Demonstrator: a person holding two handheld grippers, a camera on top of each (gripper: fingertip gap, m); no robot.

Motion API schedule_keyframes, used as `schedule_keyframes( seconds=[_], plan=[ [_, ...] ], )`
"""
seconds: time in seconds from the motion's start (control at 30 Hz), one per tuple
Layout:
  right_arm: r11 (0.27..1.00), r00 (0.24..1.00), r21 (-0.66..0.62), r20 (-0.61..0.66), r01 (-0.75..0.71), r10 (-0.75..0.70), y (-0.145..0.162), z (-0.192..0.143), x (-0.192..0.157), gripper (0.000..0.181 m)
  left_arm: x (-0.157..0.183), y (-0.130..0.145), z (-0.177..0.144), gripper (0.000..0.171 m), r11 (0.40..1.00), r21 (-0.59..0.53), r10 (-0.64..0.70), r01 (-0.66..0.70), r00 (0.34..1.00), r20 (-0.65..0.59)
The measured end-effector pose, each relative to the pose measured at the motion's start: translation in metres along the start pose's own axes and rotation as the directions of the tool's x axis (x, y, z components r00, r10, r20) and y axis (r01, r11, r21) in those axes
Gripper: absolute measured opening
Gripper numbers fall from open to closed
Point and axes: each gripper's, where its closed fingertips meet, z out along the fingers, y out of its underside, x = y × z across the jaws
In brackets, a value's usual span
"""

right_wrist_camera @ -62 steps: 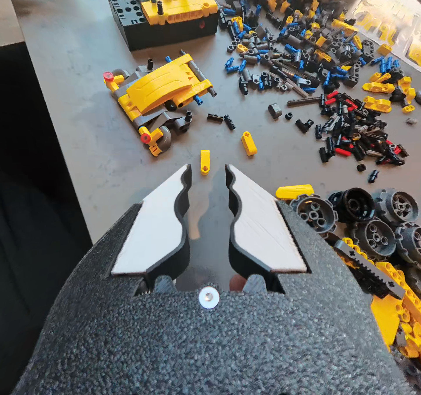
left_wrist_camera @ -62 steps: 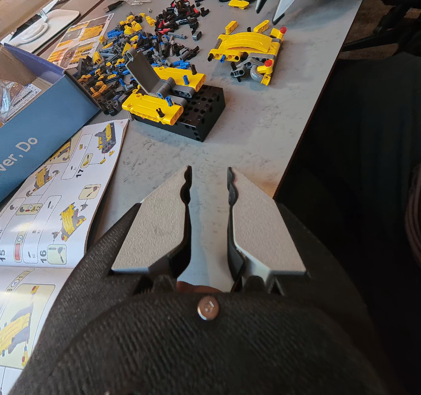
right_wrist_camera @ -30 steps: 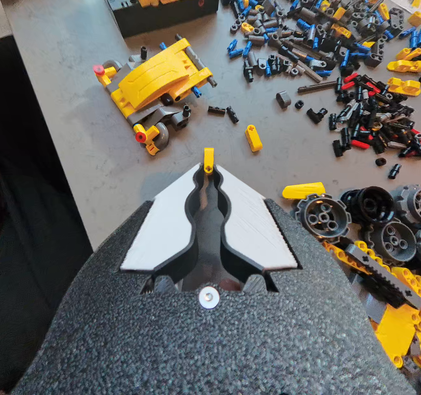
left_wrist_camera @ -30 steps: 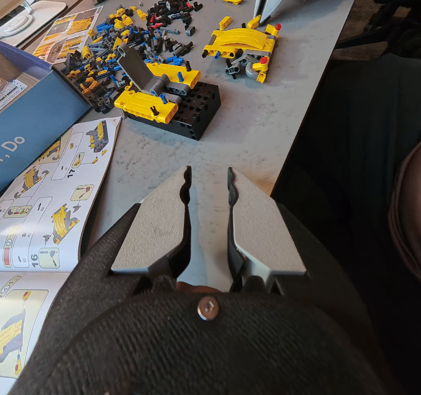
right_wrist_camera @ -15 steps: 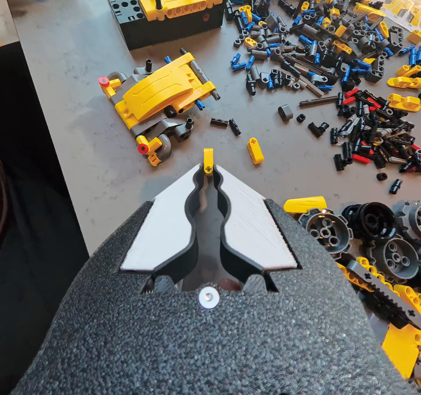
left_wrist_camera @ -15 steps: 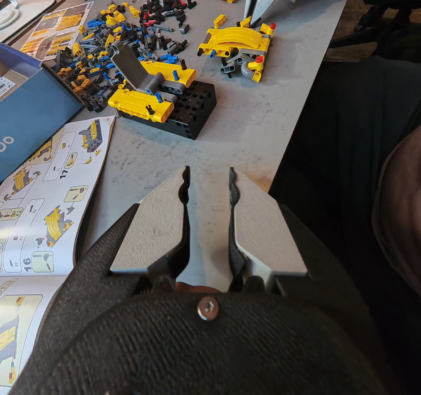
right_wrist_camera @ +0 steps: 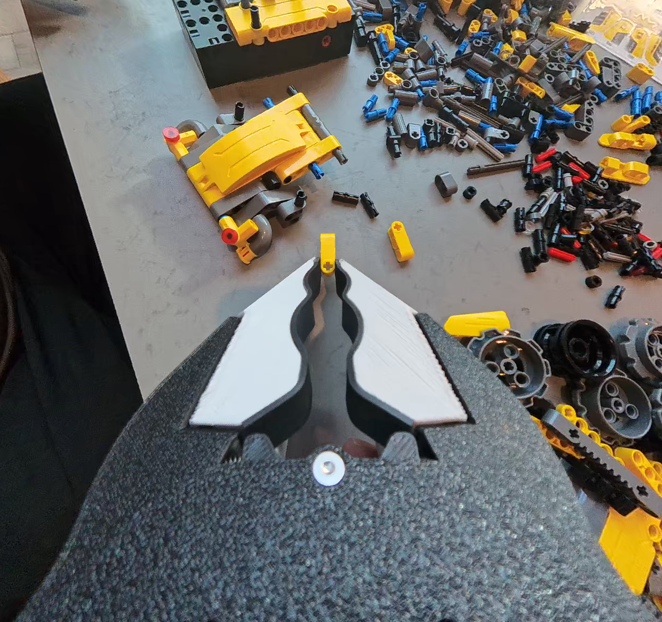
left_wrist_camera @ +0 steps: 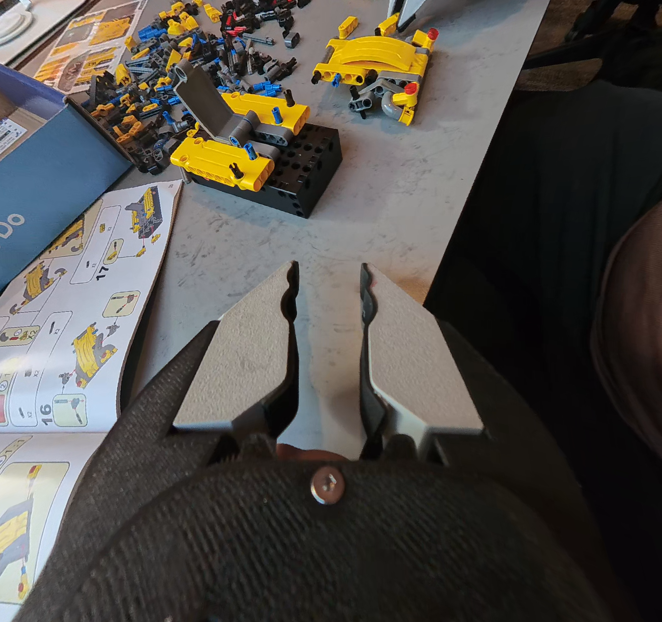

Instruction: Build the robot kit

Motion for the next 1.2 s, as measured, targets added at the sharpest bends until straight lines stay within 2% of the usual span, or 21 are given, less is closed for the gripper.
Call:
schedule_keyframes(
  seconds=[0.57,0.93,1.2],
  plan=[
    [1.000,1.000,-0.006,-0.002,0.013,-0.013,0.001,0.000,-0.002,0.004,0.000,0.000,0.000,0.032,1.000,-0.001,0.004,-0.004,1.000,0.006],
    [0.999,0.998,-0.031,0.043,0.036,-0.035,0.008,-0.002,-0.008,0.004,0.001,-0.001,-0.001,0.032,1.000,0.011,0.002,-0.002,1.000,-0.007],
    [1.000,0.998,-0.012,0.061,0.013,-0.012,0.009,-0.010,-0.004,0.013,0.002,-0.001,-0.001,0.033,1.000,0.008,0.001,0.000,1.000,-0.014]
  ],
)
